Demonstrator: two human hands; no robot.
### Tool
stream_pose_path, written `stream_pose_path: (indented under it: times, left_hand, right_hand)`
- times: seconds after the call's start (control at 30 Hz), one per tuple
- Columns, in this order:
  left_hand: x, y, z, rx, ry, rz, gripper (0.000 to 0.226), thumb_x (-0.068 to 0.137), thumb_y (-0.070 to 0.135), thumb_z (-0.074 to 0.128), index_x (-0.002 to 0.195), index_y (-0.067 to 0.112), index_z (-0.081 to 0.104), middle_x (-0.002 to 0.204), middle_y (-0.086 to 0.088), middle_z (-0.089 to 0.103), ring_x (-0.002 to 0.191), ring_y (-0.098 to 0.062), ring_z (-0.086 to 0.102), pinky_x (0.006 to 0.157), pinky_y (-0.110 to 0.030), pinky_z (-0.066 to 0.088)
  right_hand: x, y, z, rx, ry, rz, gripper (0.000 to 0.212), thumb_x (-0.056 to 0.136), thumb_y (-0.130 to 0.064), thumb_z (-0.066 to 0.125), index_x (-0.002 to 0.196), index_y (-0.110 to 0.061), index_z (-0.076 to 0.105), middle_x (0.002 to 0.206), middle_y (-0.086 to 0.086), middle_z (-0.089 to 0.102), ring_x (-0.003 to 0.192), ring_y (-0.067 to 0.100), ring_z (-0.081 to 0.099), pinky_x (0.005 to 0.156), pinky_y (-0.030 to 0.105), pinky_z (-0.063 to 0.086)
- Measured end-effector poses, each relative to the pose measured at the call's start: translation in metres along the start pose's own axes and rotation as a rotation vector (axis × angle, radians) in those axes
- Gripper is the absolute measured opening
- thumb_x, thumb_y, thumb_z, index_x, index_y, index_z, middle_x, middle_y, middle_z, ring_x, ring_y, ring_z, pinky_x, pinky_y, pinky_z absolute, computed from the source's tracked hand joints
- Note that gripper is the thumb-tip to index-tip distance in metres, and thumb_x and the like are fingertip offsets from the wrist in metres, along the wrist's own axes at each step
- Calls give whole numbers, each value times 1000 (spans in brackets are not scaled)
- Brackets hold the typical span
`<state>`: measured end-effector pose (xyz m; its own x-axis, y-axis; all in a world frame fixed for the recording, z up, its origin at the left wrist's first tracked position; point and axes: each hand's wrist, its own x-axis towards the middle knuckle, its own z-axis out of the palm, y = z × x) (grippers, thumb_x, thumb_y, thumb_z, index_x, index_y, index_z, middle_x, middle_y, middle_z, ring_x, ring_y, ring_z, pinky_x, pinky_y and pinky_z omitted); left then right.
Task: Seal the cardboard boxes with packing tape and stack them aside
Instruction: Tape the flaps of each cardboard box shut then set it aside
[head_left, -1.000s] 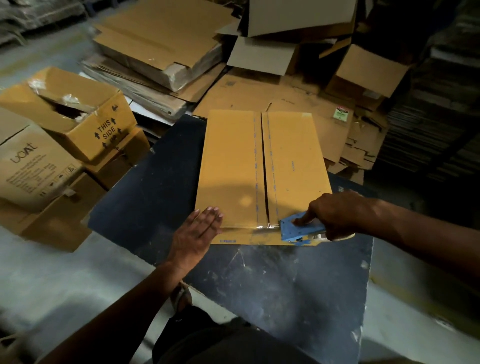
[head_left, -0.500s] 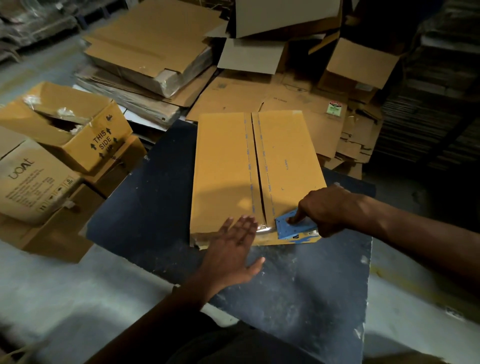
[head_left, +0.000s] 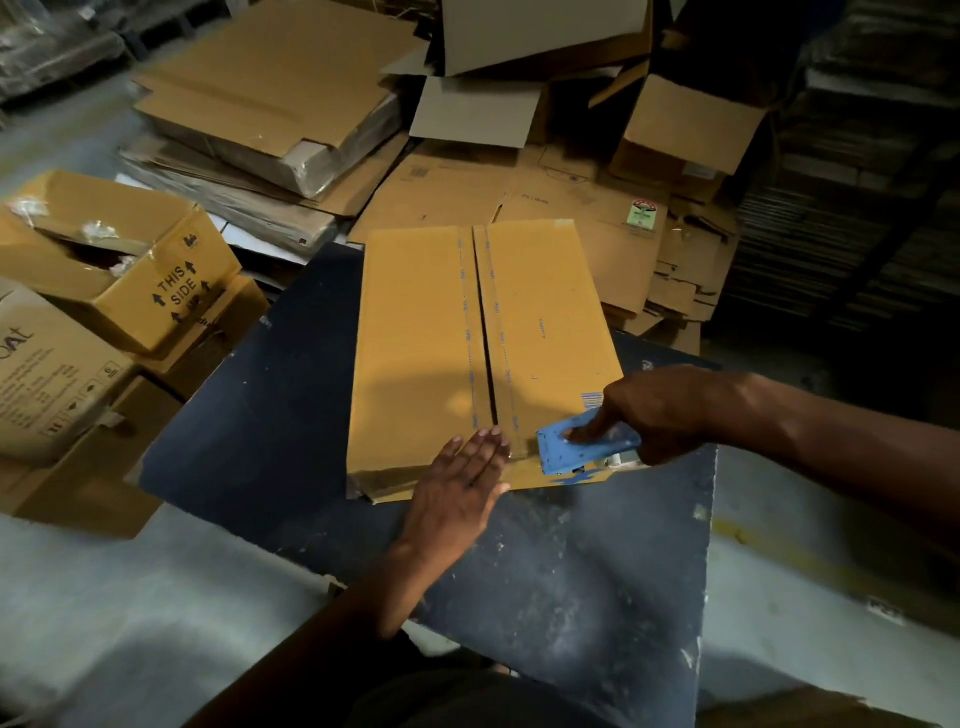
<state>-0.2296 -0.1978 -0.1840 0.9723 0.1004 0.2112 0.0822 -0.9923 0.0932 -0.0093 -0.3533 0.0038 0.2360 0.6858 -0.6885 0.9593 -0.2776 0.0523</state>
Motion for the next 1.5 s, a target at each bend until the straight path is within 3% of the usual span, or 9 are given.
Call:
stream_pose_path:
  times: [0.07, 0.2, 0.37, 0.5, 0.6, 0.77, 1.1, 1.33, 1.5]
  left_hand:
    - [0, -1, 2, 3, 48, 25, 59, 94, 19, 56, 150, 9, 45, 154, -10, 51, 141, -25, 52, 119, -40, 26]
    - [-2, 0, 4, 11, -14, -15, 98, 73, 8, 83, 156, 11, 30, 160, -8, 39, 148, -21, 35, 123, -40, 19]
    - [-2, 2, 6, -50, -15, -17, 92, 76, -3, 83, 155, 10, 38, 158, -12, 46, 146, -26, 44, 123, -42, 23]
    - [-1, 4, 4, -16, -18, -23, 64, 96, 32, 63, 153, 11, 44, 159, -11, 43, 144, -27, 48, 121, -43, 21]
    - [0, 9, -2, 35, -125, -55, 78, 95, 58, 46, 155, 9, 43, 161, -13, 42, 148, -27, 42, 122, -47, 19]
    - [27, 28, -9, -6, -109, 27, 85, 89, 61, 46, 152, 4, 46, 162, -14, 41, 151, -29, 37, 122, -55, 19]
    - [70, 42, 13, -39, -269, 231, 104, 89, 68, 45, 166, 12, 5, 173, -5, -4, 160, -17, -4, 130, -38, 3]
    - [71, 44, 7, -82, -303, 214, 107, 86, 72, 44, 166, 14, 2, 173, -1, -8, 159, -13, -8, 128, -36, -1]
    - [71, 45, 10, -108, -255, 231, 107, 83, 69, 52, 165, 11, 14, 173, -5, 6, 160, -20, 9, 127, -42, 13]
  right_hand:
    - [-14, 8, 2, -28, -4, 8, 81, 92, -20, 63, 148, -67, 28, 129, -9, 58, 104, 15, 58, 87, 39, 56]
    - [-48, 33, 4, -65, -39, 63, 80, 97, -20, 63, 151, -63, 25, 140, -8, 53, 98, 6, 47, 89, 32, 55]
    - [-41, 37, 20, -95, -31, 98, 77, 98, -26, 65, 152, -63, 23, 145, -5, 49, 126, 16, 52, 96, 38, 48]
    - [-27, 37, 28, -78, -24, 113, 72, 97, -24, 65, 150, -60, 33, 146, -5, 49, 135, 20, 47, 102, 47, 48]
    - [-25, 38, 32, -86, -26, 92, 72, 96, -25, 66, 151, -59, 33, 147, -4, 50, 134, 22, 49, 101, 47, 49]
    - [-23, 46, 40, -73, 5, 69, 73, 95, -26, 68, 152, -57, 35, 145, -6, 52, 132, 22, 51, 99, 44, 45]
    - [-37, 63, 54, 109, 19, 86, 75, 96, -21, 62, 151, -62, 31, 143, -3, 53, 130, 23, 51, 98, 44, 46]
    - [-78, 109, 64, 164, 26, 182, 78, 94, -20, 67, 150, -62, 33, 141, -5, 53, 125, 17, 53, 100, 32, 43]
    - [-92, 135, 85, 192, 14, 262, 75, 93, -25, 69, 148, -64, 36, 133, -9, 56, 119, 14, 54, 92, 29, 44]
